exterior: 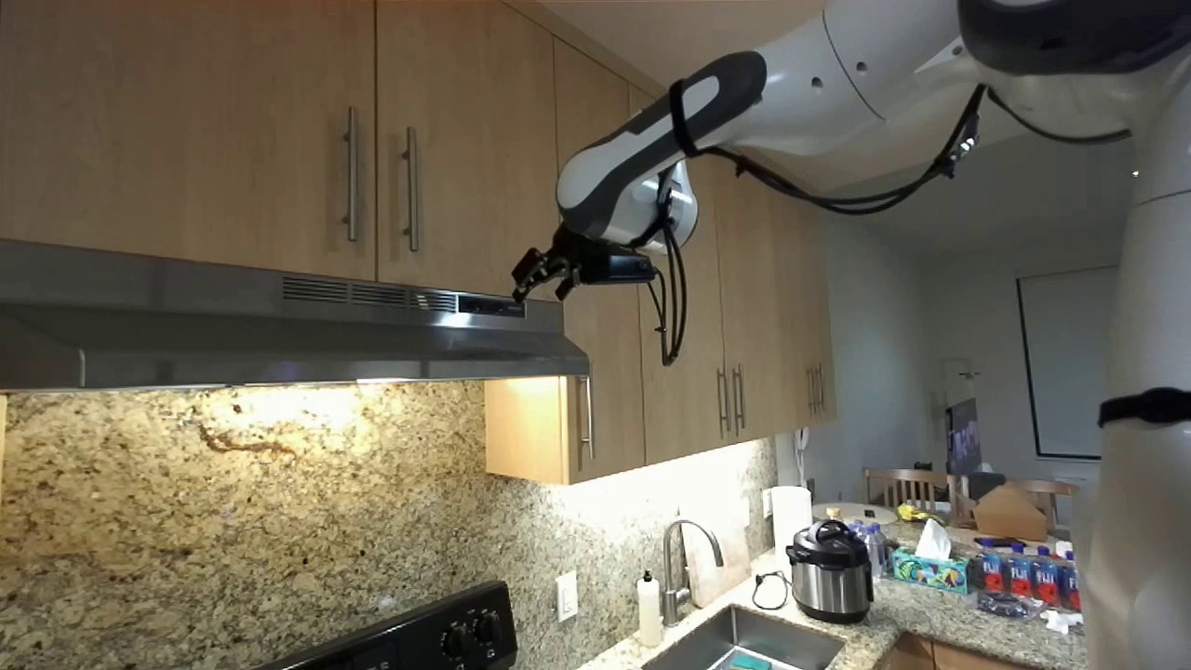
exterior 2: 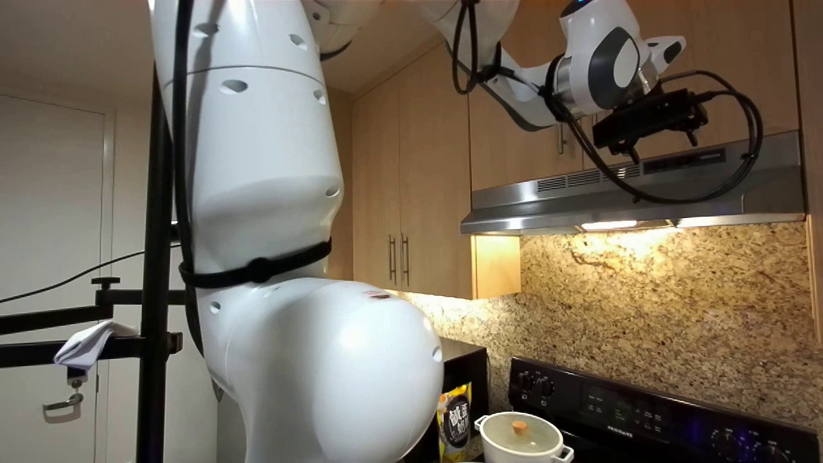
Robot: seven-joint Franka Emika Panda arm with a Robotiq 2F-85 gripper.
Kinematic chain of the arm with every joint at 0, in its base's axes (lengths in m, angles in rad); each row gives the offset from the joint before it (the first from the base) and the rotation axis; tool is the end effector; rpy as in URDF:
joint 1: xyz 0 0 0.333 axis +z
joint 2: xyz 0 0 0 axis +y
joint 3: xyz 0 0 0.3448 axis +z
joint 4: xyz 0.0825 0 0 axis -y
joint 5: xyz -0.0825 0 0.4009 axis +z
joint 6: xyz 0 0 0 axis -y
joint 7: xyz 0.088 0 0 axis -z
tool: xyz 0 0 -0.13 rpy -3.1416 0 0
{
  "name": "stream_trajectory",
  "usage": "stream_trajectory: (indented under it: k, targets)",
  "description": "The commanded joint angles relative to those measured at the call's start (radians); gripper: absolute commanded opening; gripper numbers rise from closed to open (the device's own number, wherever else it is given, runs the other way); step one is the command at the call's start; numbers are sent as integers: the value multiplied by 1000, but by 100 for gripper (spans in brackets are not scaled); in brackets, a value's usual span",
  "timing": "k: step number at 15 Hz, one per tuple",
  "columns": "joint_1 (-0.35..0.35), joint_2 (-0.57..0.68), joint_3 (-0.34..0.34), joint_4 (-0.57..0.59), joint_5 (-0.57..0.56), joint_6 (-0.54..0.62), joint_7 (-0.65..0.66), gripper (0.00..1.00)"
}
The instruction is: Turn off the light above the stove
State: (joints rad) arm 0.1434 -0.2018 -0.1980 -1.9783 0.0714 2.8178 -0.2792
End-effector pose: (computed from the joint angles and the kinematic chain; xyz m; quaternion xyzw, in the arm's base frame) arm 0.5774 -0.0466 0.6938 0.8654 0.0656 0.4954 0.0381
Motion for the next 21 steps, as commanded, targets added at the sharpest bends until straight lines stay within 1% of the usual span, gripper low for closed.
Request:
stream_trajectory:
  k: [1, 5, 7, 12, 17, 18, 21]
  targets:
    - [59, 82, -60, 100, 133, 21, -136, 100]
    - [64, 174, -69, 188, 178, -8, -155, 100]
    - [59, 221, -64, 223, 183, -15, -141, 100]
    - [44, 334, -68, 319, 141, 0, -75, 100]
    - [52, 399, -93, 386, 131, 23, -12, 100]
    - [-45, 405, 12, 394, 76, 34, 37, 100]
    - [-79, 426, 55, 422, 13, 52, 104, 100]
